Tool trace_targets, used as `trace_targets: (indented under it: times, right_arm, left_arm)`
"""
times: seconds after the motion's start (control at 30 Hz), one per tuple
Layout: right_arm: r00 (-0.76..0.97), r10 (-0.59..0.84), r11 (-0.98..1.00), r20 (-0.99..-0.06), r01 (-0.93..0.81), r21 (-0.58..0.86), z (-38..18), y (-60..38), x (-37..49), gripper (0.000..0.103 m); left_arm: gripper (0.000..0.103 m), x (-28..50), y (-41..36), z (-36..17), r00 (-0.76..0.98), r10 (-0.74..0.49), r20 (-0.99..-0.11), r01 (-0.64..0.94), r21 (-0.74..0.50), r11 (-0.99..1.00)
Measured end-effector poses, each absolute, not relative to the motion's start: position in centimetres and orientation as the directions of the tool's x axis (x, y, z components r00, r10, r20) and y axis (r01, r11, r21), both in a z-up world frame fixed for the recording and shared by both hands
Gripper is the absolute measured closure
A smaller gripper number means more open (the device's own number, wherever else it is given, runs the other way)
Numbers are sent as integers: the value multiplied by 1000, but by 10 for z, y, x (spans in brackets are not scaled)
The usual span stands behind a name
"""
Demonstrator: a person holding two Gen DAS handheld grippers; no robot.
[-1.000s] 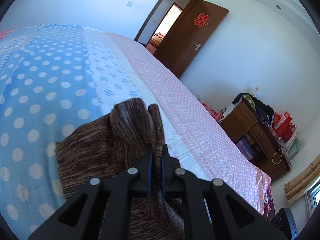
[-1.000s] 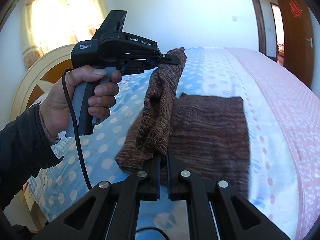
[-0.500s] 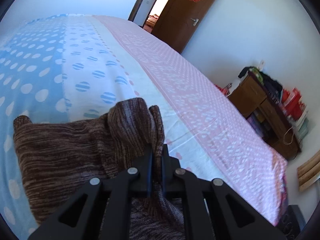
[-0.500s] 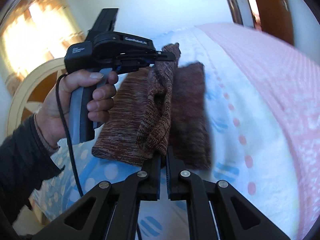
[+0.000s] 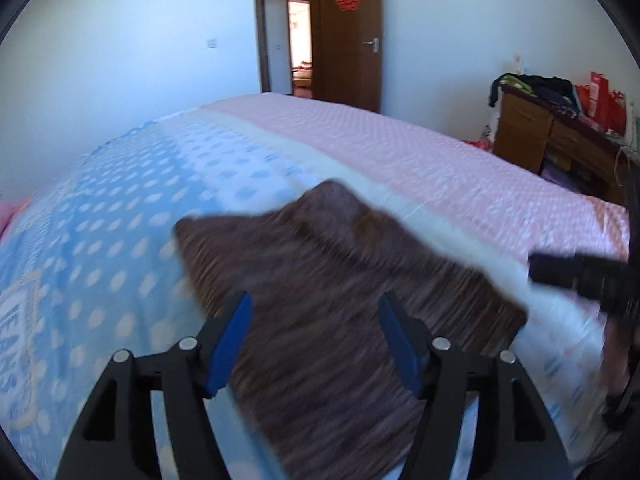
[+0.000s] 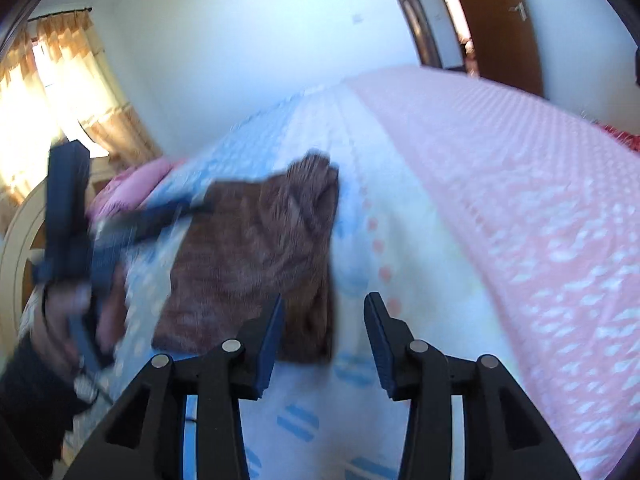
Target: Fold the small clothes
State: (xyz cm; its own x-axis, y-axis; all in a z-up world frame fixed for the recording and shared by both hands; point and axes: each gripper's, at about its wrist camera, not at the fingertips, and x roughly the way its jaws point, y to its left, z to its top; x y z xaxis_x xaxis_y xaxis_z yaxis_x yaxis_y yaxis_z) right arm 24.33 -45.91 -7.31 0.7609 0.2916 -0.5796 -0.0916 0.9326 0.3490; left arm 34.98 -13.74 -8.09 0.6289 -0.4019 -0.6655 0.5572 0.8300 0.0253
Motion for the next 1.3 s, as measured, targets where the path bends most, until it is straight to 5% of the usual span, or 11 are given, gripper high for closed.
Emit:
trace_targets:
  times: [0.23,0.33,0.4,0.67,0.77,0.83,0.97,1.07,1.2,1.3]
  right_arm:
    - [692,330,939,-642,-173,296,-54,-413,329,60]
    - [633,304,950,-712,-146,276,-70,-406,359,98]
    - [630,217,973,-746,-75,220,-83,-413,367,103]
    - [630,180,968,-756,22,249,-108,-457,345,103]
    - [713,172,976,-679,-28,218,-78,-450,339,102]
    - [725,231,970,-649,-121,209,-60,-432,344,101]
    - [601,373,926,-707,-289,242,-63,-389,375,66]
    - [590,326,942,-739,-269,201,-77,-375,395,65]
    - [550,292,956,-782,-176,234,-98,-385,426,65]
    - [569,293,956,-768,-176,234,-103,-391,435,65]
  left_arm:
    - [35,341,-102,-125,569,-385,-727,478,-88,874]
    - [34,336,-100,-136,545,-394,-740,467,-123,876]
    - [28,335,-98,-134,545,-409,-732,460,-147,876]
    - [24,339,-85,-108,603,-453,-657,437,-203,876]
    - [7,354,-88,-81,679,-418,-604,412,-158,898]
    - [6,371,-96,-78,691,-391,-608,407,-120,905]
    - [7,415,-113,-98,689,-275,-671,357,-17,934]
    - [0,436,-105,-123,649,-190,-737,298,17,954]
    - [0,456,-72,-147,546,-335,-768,242,-238,941]
    - [0,455,-75,-145,547,-330,-769,249,-227,942]
